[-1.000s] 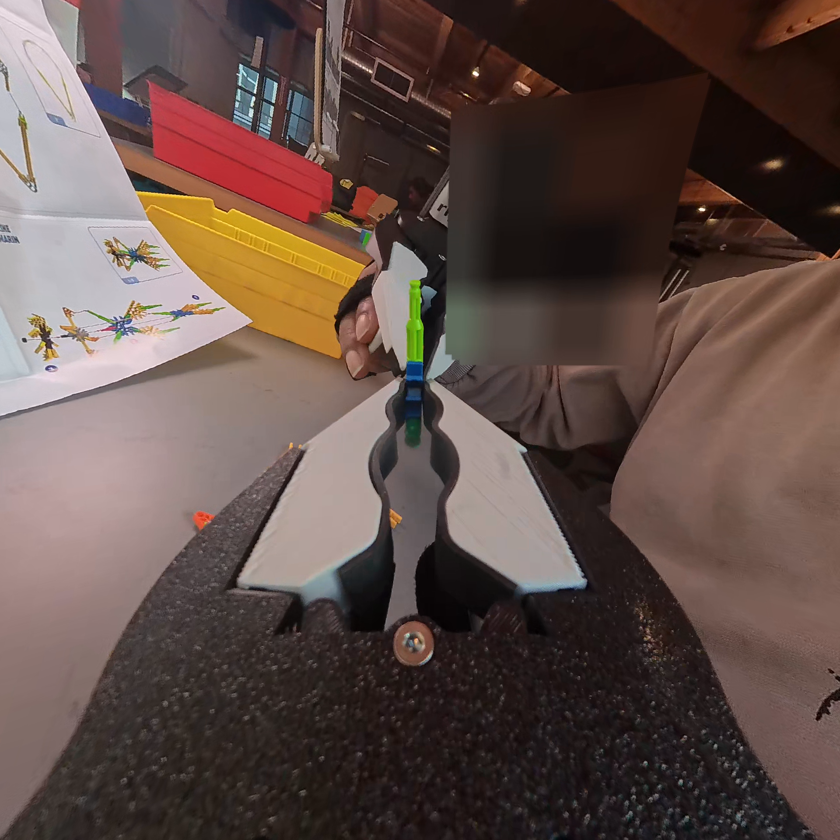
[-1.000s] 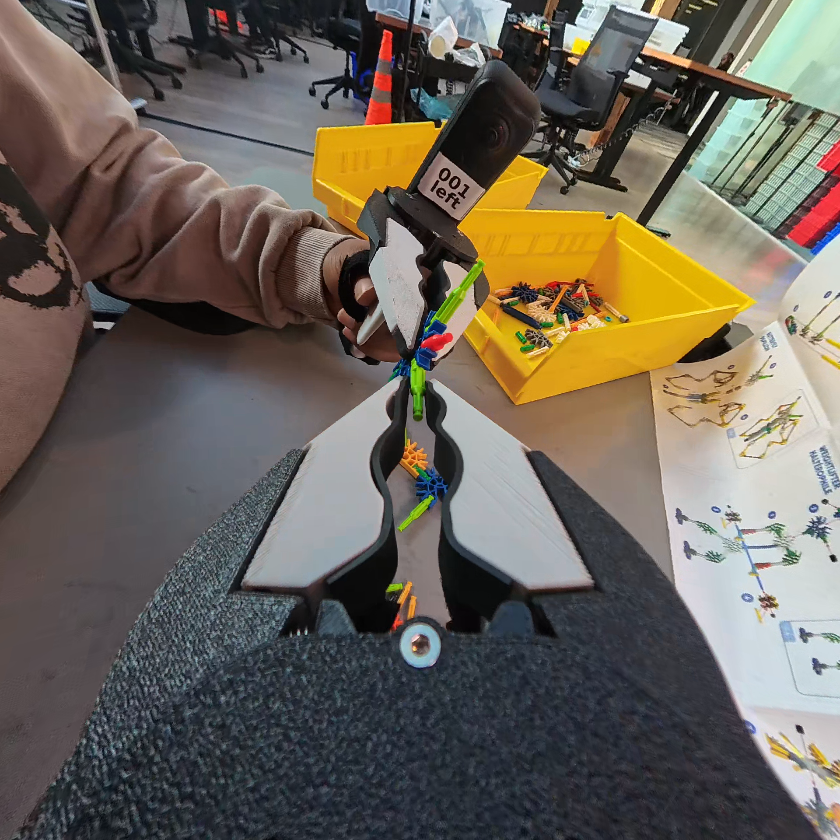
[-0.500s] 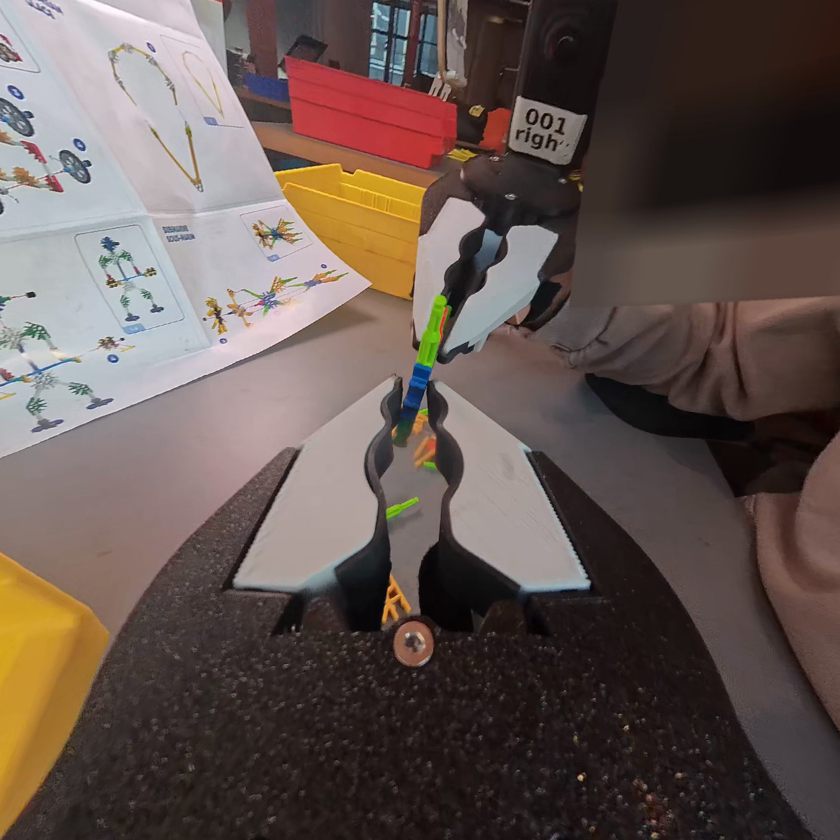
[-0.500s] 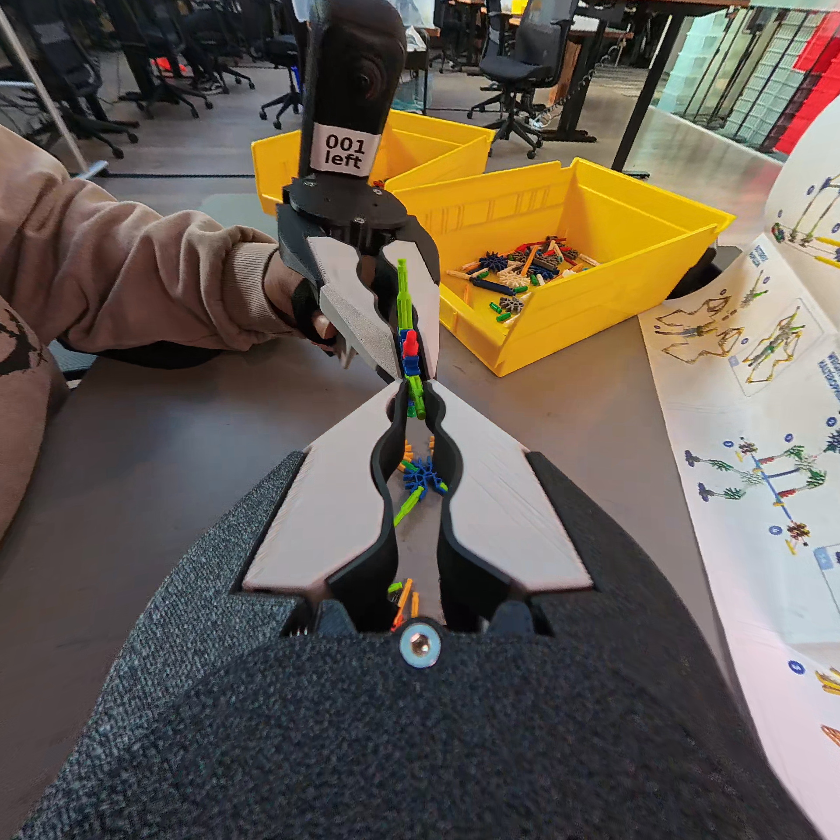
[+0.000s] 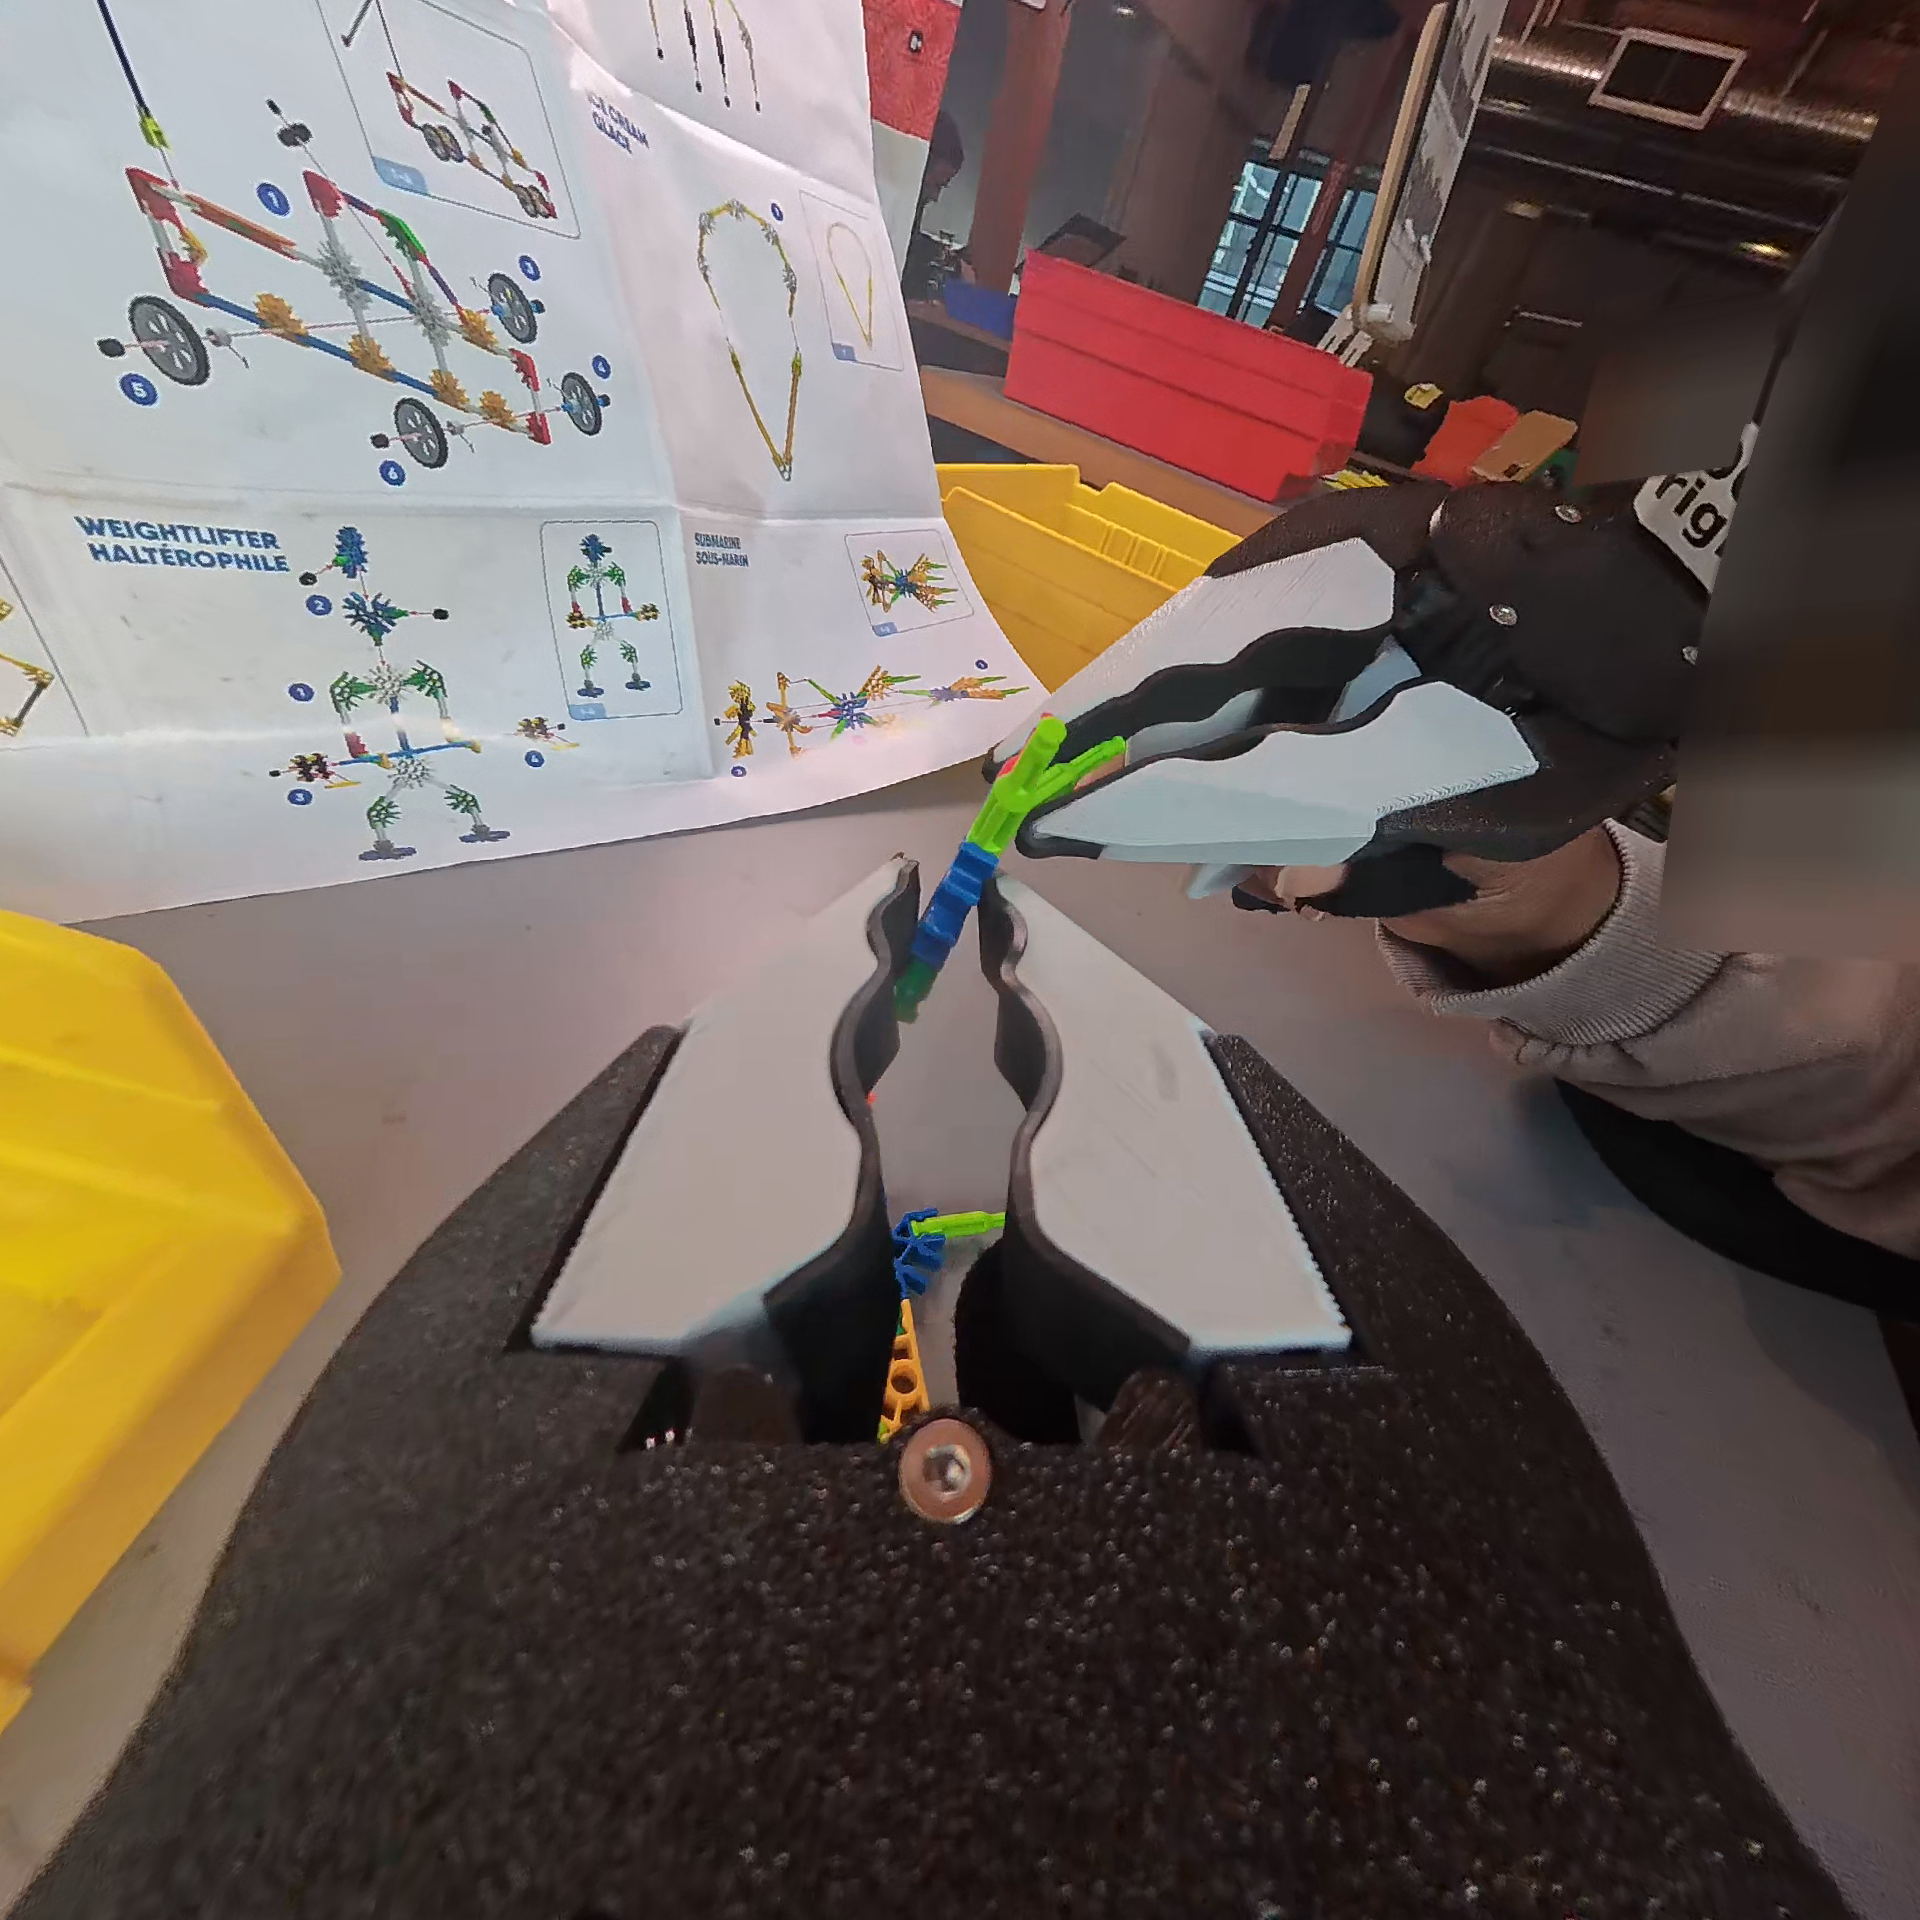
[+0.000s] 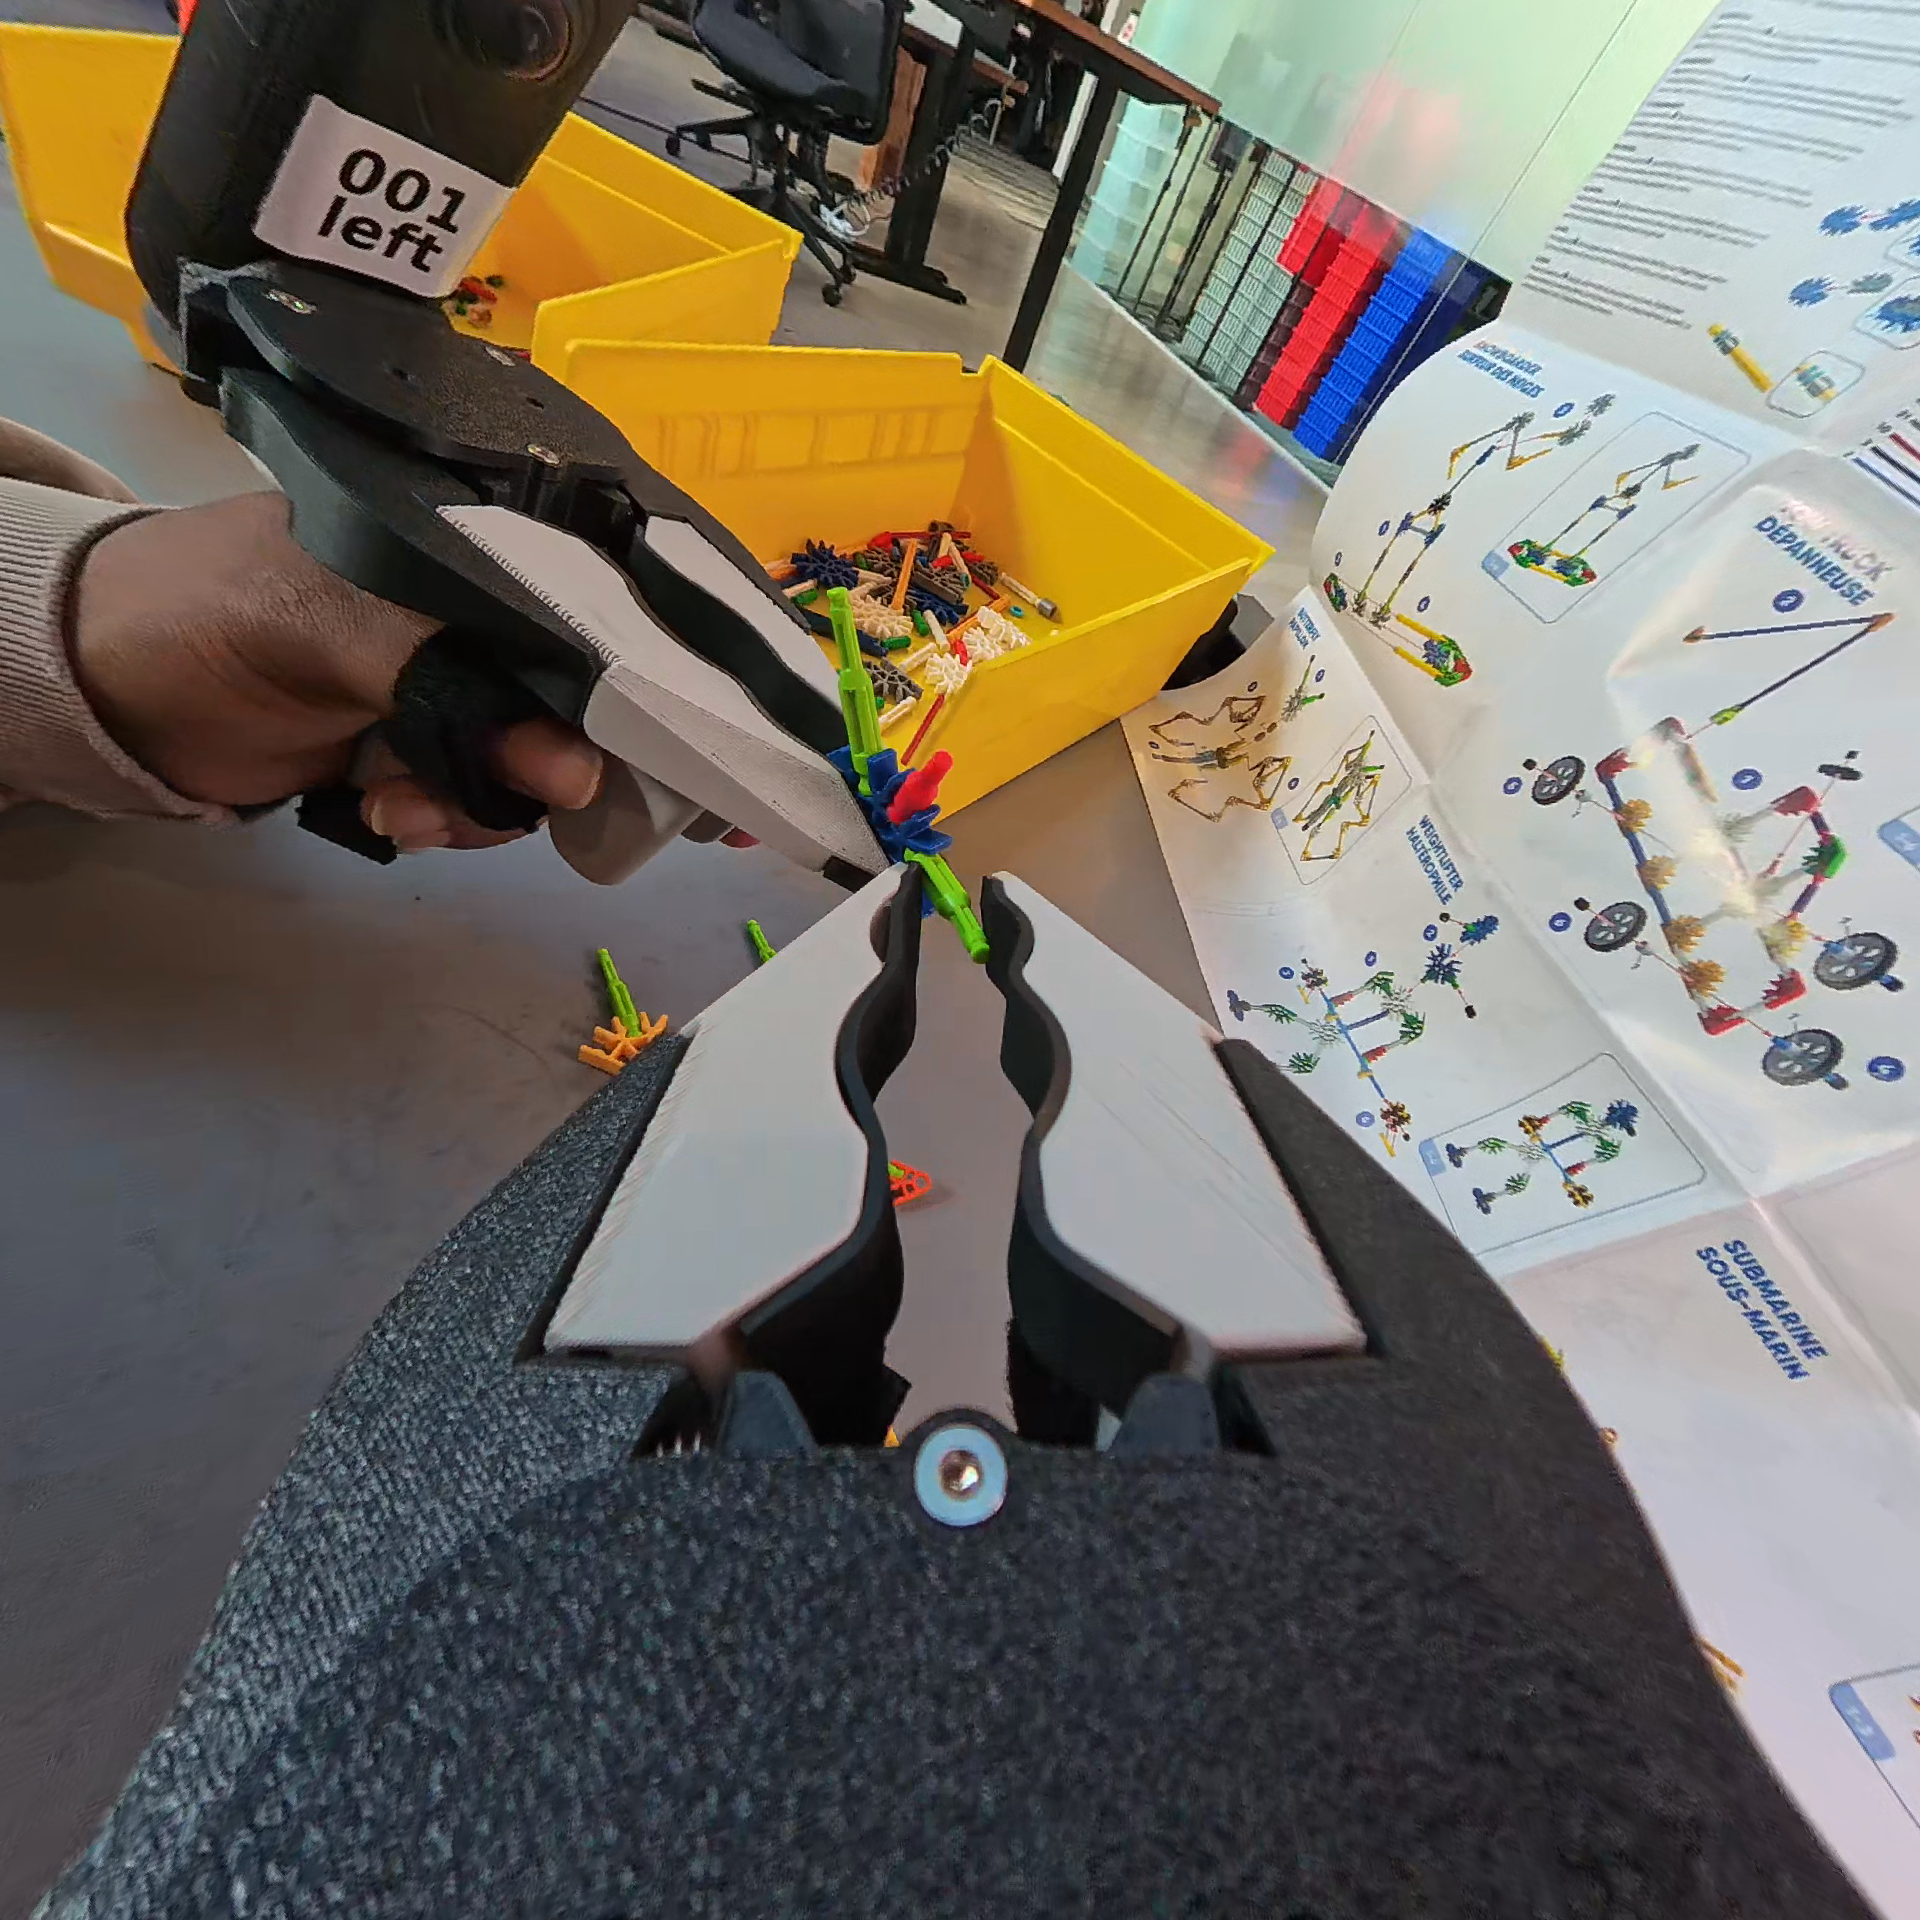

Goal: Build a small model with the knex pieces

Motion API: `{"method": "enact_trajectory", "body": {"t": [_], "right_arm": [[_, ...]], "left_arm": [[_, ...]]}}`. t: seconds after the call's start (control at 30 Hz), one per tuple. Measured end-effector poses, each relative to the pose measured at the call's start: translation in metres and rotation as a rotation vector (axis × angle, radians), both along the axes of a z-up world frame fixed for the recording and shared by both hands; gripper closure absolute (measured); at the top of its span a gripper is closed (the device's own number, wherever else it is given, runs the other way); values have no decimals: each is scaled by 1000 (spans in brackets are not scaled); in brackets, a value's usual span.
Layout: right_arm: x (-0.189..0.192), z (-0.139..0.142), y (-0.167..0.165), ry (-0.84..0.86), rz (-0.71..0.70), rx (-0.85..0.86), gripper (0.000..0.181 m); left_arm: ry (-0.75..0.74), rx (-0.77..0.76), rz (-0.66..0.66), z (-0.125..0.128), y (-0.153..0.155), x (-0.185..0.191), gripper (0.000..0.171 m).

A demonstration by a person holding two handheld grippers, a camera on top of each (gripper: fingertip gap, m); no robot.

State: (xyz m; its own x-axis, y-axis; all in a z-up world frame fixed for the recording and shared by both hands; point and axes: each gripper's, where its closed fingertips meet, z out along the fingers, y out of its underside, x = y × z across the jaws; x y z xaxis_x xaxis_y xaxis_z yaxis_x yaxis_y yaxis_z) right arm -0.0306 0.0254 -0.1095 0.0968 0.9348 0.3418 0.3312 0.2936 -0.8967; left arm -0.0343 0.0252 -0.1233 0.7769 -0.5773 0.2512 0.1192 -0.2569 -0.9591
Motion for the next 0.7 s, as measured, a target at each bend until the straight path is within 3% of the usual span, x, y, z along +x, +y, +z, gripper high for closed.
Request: {"method": "enact_trajectory", "body": {"t": [0.33, 0.53, 0.63, 0.7], "right_arm": [[-7, -7, 11, -45, -136, 222, 179], [-13, -21, 13, -169, -187, 608, 178], [-13, -19, 9, -144, -158, 576, 179], [-10, -9, 5, -63, -106, 391, 179]], "left_arm": [[-60, -73, 50, -7, 10, -1, 166], [-519, -320, -62, -22, 12, -1, 167], [-527, -321, -77, -21, 10, -5, 166], [-529, -272, -74, -13, 12, -17, 166]]}}
